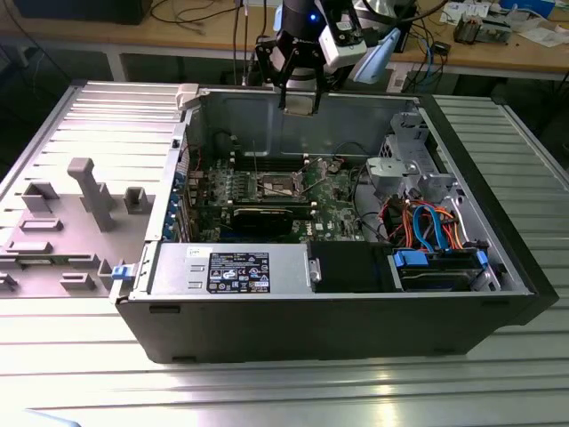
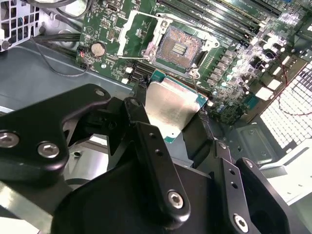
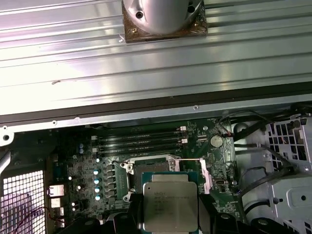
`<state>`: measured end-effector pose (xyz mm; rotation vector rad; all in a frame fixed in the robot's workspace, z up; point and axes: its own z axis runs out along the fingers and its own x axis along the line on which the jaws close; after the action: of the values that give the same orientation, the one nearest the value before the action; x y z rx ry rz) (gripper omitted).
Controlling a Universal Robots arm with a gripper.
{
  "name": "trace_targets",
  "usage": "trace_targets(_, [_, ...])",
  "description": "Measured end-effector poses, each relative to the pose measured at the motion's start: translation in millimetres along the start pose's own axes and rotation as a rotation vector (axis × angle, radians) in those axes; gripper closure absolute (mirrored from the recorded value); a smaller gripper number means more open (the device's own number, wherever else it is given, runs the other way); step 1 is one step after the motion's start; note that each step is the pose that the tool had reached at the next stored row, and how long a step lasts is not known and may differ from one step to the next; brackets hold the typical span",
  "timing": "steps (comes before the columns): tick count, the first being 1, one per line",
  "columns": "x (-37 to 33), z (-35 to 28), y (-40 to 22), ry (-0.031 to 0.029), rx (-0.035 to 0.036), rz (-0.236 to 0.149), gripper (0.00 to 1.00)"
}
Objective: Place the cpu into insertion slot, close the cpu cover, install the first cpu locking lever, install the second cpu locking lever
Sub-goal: 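Place the cpu into insertion slot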
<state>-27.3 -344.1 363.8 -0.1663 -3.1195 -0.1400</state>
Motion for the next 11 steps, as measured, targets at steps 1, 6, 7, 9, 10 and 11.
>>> trace_targets(1, [0.0, 0.0, 0.0, 0.0000, 0.0000, 0.000, 0.45])
trace_targets(6, [0.0, 0.1, 0.0, -0.0011, -0.0001, 0.012, 0.45])
trace_targets(7, [0.0, 0.1, 0.0, -0.0020, -0.0002, 0.023, 0.45])
trace_targets(9, [0.0, 0.3, 0.0, -0.0035, -0.0005, 0.040, 0.45])
trace_targets(10, [0.0, 0.4, 0.0, -0.0045, -0.0008, 0.050, 0.45])
trace_targets(11, [0.0, 0.5, 0.0, -0.0060, -0.0011, 0.068, 0.45])
